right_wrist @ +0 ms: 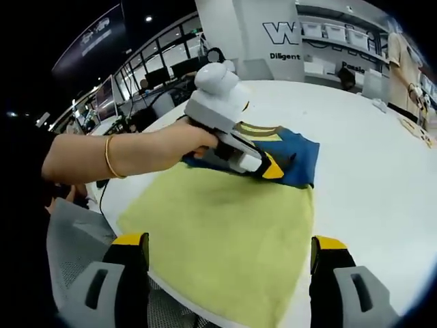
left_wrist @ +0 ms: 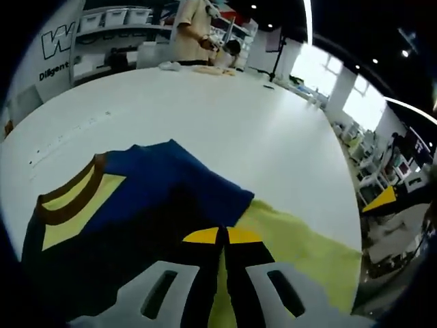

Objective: Fold the garment on the visible template until the final outline fits inside the template.

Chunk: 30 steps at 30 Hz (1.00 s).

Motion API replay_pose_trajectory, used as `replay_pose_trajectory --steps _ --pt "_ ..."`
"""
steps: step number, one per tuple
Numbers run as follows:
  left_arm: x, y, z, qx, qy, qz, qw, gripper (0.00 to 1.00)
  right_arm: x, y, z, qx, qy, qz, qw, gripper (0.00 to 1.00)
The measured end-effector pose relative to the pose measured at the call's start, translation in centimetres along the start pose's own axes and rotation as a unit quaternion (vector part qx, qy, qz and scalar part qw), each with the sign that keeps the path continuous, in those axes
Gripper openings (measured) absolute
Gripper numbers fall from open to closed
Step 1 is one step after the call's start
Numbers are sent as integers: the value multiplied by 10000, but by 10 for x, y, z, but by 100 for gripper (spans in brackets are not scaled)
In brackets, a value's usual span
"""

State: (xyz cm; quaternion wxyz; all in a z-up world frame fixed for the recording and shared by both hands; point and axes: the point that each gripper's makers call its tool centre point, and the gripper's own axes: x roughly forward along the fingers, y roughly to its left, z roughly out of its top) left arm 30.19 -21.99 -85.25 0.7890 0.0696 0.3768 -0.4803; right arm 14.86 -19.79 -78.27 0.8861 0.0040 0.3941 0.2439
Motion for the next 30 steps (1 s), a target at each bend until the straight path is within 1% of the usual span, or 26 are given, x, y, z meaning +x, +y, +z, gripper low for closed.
replay_pose_trajectory --steps 2,3,4,5,6,7,9,10,13,15,17,18,20,21,22,23,25,26,29,30 --pt "1 -1 -3 15 19 6 10000 0 -1 0 -1 16 -17 -10 10000 98" --pt "1 -2 -3 -89 4 -40 10000 0 -1 0 -1 26 -23 -17 10000 98" --pt "1 -3 -2 -217 -51 -49 9997 0 -2 -1 -2 34 -25 -20 10000 98" --pt "-1 -4 2 -318 -169 -106 9993 0 -2 -2 -2 38 -21 -25 10000 98" --pt "-3 -3 2 -315 -158 -74 9994 0 -2 -2 -2 36 -21 -32 10000 98" --pt "-5 -3 3 -289 -173 -50 9994 3 -2 -2 -2 39 -31 -32 10000 98" --pt "-8 1 7 -124 -216 81 9997 12 -2 -2 -1 53 -54 -31 10000 98" --pt "-10 4 10 -76 -280 161 9994 21 -2 -2 -1 50 -61 -33 10000 99" --pt "-17 11 14 -122 -350 287 9989 40 -2 -2 1 57 -91 -38 9999 99" --pt "-21 14 16 -225 -375 325 9985 45 -2 -2 2 71 -116 -35 9999 99" --pt "-27 17 17 -227 -430 366 9981 51 -2 -2 3 83 -134 -41 9999 99" --pt "-31 21 18 -259 -448 434 9977 54 -2 -2 4 81 -141 -51 9999 99" --pt "-37 25 19 -238 -530 531 9969 67 -2 -1 4 75 -143 -50 9999 99" --pt "-43 29 20 -118 -645 604 9960 73 -2 -1 4 74 -144 -49 9999 99" --pt "-46 32 19 -98 -654 666 9956 80 -2 0 4 65 -144 -48 9999 99" --pt "-49 35 18 -74 -659 715 9952 85 -2 0 4 63 -145 -49 9999 99" --pt "-58 42 15 -57 -697 827 9941 91 -2 1 6 58 -181 -45 9998 99" --pt "-59 43 15 -64 -713 839 9939 92 -1 1 6 61 -184 -39 9998 99" --pt "-72 46 17 -209 -852 823 9927 96 0 1 8 41 -191 -28 9998 99" --pt "-75 47 18 -242 -900 864 9919 98 1 1 8 38 -188 -33 9998 99"
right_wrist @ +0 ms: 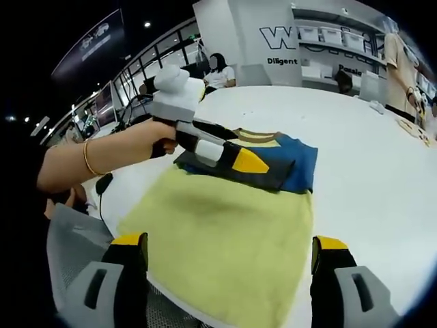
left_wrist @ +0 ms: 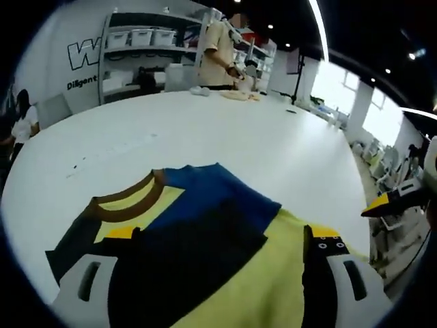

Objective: Fold the garment on the visible template until the final outline fits inside the template.

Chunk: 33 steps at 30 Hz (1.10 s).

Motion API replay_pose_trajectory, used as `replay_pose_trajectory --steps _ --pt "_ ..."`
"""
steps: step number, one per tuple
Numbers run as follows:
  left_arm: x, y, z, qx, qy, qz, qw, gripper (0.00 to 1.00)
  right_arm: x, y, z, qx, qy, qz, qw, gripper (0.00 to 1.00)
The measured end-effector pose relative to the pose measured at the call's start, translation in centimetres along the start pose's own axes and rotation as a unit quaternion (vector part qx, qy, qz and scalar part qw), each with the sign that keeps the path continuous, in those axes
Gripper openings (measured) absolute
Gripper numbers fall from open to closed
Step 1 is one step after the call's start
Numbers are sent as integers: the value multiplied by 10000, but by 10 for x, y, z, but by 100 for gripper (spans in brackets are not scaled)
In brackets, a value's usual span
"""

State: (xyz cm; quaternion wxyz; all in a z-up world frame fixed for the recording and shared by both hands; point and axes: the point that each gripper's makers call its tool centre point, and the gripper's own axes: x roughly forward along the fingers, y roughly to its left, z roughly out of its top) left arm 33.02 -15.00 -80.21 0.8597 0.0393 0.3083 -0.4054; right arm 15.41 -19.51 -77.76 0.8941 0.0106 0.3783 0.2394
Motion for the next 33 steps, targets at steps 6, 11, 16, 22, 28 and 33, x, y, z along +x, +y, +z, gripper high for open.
replay_pose_trajectory --steps 6,11,16,22,28,33 --pt "-21 9 3 -220 -130 58 9997 99 3 -1 2 -1 -43 -9 10000 99" --pt "-40 26 0 -208 -160 280 9993 99 6 -2 8 -29 -143 4 9999 99" --pt "-57 41 -5 -288 -199 402 9986 99 7 -5 13 -40 -230 -15 9997 99" --pt "-72 57 -17 -337 -128 577 9977 99 7 -11 19 23 -366 -40 9993 99" --pt "-83 69 -36 -452 -27 664 9968 99 6 -13 26 83 -489 -48 9988 99" --pt "-92 76 -44 -482 -14 701 9964 97 8 -18 30 67 -539 -77 9985 99"
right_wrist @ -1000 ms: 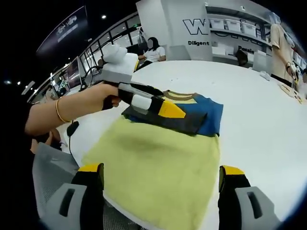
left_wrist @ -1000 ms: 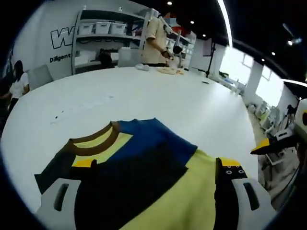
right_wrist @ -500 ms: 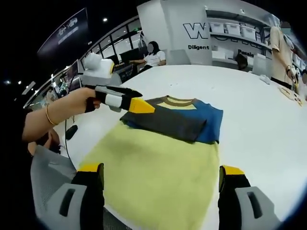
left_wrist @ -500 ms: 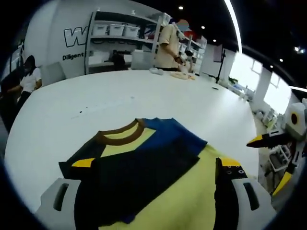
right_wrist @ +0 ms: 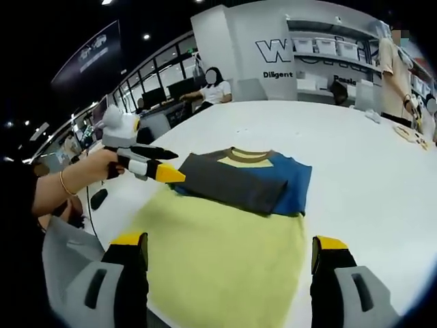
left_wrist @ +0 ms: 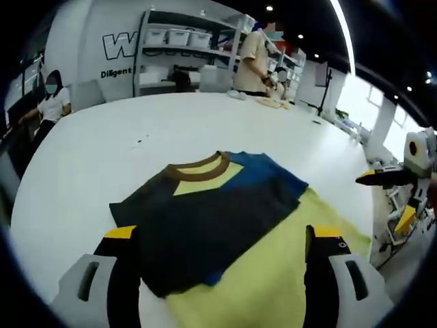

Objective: Fold the garment on the visible template until the final outline fits inside the template.

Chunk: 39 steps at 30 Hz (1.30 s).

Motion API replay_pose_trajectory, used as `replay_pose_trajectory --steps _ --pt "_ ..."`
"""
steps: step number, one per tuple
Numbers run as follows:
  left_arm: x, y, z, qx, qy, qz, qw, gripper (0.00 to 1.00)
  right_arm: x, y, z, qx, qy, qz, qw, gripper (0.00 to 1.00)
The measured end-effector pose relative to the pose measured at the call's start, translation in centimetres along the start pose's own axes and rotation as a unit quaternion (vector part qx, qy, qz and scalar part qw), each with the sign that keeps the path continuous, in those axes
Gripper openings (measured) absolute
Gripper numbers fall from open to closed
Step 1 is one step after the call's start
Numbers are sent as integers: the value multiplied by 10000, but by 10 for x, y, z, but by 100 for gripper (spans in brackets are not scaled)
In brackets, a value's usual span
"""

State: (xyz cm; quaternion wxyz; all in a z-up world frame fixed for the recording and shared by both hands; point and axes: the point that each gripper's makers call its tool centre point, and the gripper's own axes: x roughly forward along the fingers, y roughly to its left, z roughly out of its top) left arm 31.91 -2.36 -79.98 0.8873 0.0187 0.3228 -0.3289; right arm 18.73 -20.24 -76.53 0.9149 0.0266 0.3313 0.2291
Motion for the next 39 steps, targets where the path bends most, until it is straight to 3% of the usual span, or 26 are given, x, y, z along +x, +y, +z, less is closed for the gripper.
replay_pose_trajectory --steps 10,19,26,30,39 --pt "-18 18 -14 -145 -43 84 9998 91 8 -9 12 184 -200 82 9996 99" --pt "-29 46 -36 -373 61 292 9989 87 23 -26 15 229 -249 115 9994 97" --pt "-34 62 -51 -432 117 432 9981 75 35 -39 18 183 -339 81 9992 92" --pt "-36 70 -58 -407 134 503 9978 62 42 -43 16 121 -286 46 9995 88" --pt "-38 85 -72 -373 206 720 9965 47 57 -58 9 100 -190 -67 9997 79"
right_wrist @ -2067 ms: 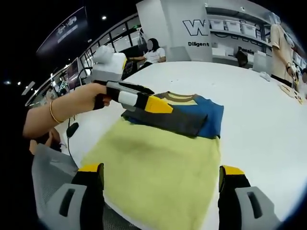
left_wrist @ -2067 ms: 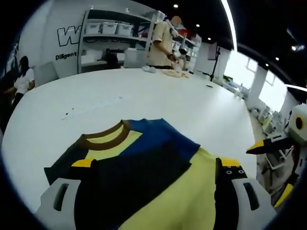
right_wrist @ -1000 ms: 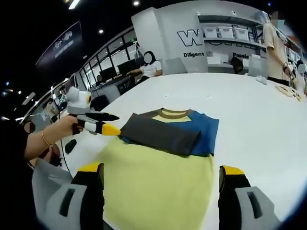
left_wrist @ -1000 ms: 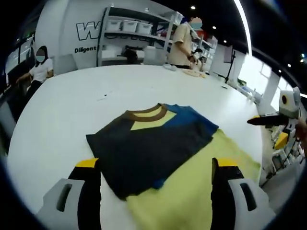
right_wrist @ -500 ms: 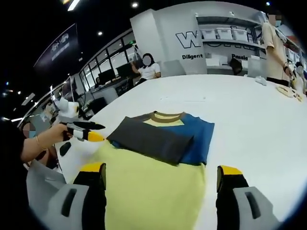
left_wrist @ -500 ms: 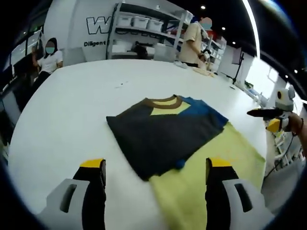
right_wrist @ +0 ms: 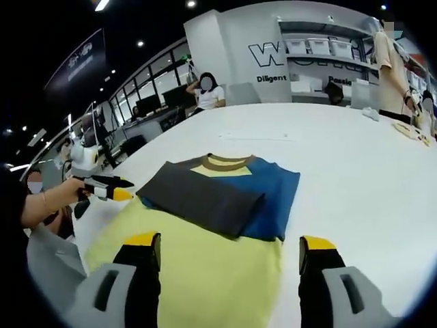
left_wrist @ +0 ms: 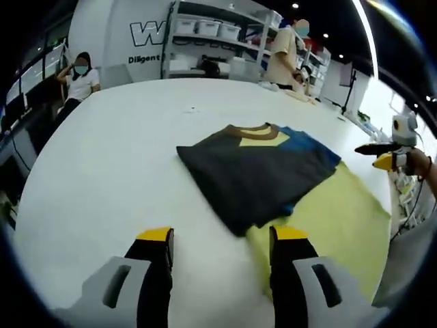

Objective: Fold the garment on the visible template until the final outline fits inside the template.

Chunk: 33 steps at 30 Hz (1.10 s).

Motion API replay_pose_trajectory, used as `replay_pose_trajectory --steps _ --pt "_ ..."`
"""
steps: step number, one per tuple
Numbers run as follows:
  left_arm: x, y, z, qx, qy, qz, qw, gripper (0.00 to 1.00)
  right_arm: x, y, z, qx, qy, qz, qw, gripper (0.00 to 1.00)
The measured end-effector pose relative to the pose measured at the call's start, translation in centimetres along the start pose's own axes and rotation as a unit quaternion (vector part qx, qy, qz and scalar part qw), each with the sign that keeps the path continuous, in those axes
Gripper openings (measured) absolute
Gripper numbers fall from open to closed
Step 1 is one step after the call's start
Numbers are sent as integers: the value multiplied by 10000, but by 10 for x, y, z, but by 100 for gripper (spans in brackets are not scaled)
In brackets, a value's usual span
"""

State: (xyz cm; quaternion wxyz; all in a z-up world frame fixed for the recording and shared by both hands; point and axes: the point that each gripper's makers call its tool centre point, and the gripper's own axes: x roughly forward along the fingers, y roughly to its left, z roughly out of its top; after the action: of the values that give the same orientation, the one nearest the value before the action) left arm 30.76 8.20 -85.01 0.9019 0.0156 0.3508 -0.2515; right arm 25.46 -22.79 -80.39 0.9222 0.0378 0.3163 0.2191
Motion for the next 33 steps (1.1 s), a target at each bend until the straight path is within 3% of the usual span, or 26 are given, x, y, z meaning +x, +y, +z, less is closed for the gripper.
replay_pose_trajectory --steps 3,9,18,23,26,29,31,33 --pt "1 5 0 151 -34 74 9999 38 6 -7 -3 18 53 -77 10000 78" --pt "5 4 -4 238 23 76 9997 35 14 -13 -4 -28 65 -164 9998 75" --pt "12 -5 -2 364 -65 10 9993 23 27 -31 -14 -124 175 -399 9990 63" --pt "15 -9 -2 365 -85 -60 9993 10 35 -45 -19 -140 236 -617 9977 39" --pt "17 -18 -3 264 -50 -275 9993 0 38 -50 -19 -222 235 -712 9969 29" --pt "18 -17 -2 376 -84 -221 9990 0 41 -56 -22 -291 323 -845 9955 19" --pt "18 -17 -2 394 -79 -221 9989 0 42 -57 -23 -298 348 -858 9953 6" --pt "17 -15 -2 540 -75 -205 9983 0 42 -60 -23 -308 348 -953 9944 2"
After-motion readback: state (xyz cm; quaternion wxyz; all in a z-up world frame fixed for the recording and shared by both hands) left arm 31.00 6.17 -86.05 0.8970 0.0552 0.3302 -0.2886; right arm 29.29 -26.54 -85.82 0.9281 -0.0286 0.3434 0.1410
